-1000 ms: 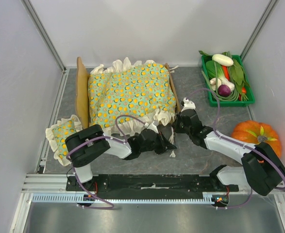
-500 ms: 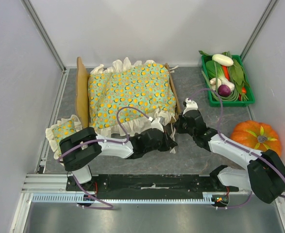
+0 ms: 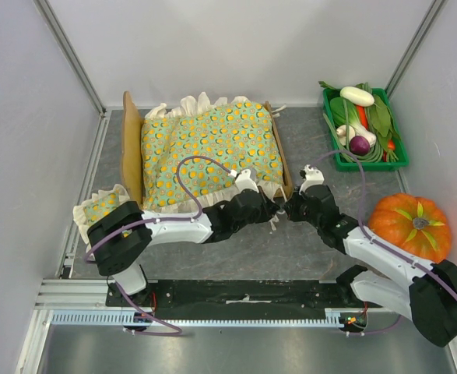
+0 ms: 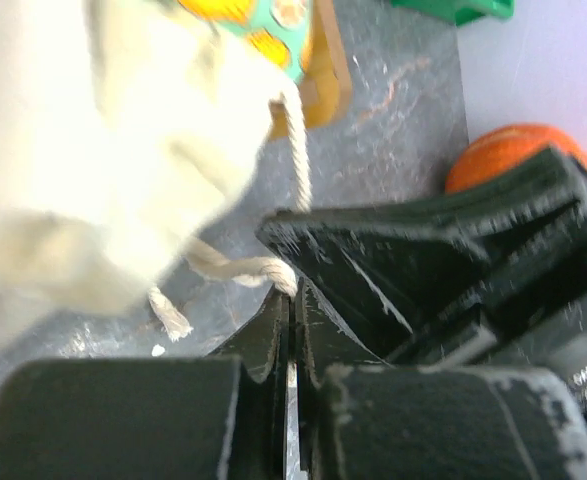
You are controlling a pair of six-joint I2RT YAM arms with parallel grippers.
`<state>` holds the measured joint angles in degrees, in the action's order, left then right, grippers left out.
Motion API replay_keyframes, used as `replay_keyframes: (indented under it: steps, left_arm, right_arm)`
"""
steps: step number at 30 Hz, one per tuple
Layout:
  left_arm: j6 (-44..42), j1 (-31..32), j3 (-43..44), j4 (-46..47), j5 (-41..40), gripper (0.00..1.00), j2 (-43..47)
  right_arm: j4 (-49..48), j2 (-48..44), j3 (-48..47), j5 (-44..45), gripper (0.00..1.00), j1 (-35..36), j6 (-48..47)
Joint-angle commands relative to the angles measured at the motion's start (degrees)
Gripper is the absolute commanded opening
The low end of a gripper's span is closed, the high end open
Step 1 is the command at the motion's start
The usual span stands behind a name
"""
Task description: Set up the pet bed
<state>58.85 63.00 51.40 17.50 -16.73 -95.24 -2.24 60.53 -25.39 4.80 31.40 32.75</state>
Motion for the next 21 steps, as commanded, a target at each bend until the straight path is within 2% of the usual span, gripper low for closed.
replay_keyframes:
  steps: [1, 7, 21]
  left_arm:
    - [6.71, -2.62, 0.9, 0.43, -1.99, 0.02, -2.22]
    - [10.05, -4.73, 2.48, 2.19, -1.81, 0.02, -4.86]
    - [9.44, -5.08, 8.98, 3.24, -2.25, 0.02, -9.43]
  right_arm:
    - [-1.01, -2.26, 1.74, -1.89, 0.03, -0.2, -1.2]
    - [-2.5, -3.4, 2.8, -4.71, 0.03, -0.2, -1.38]
    - [-3.29, -4.81, 3.59, -11.12, 0.01, -0.2, -3.48]
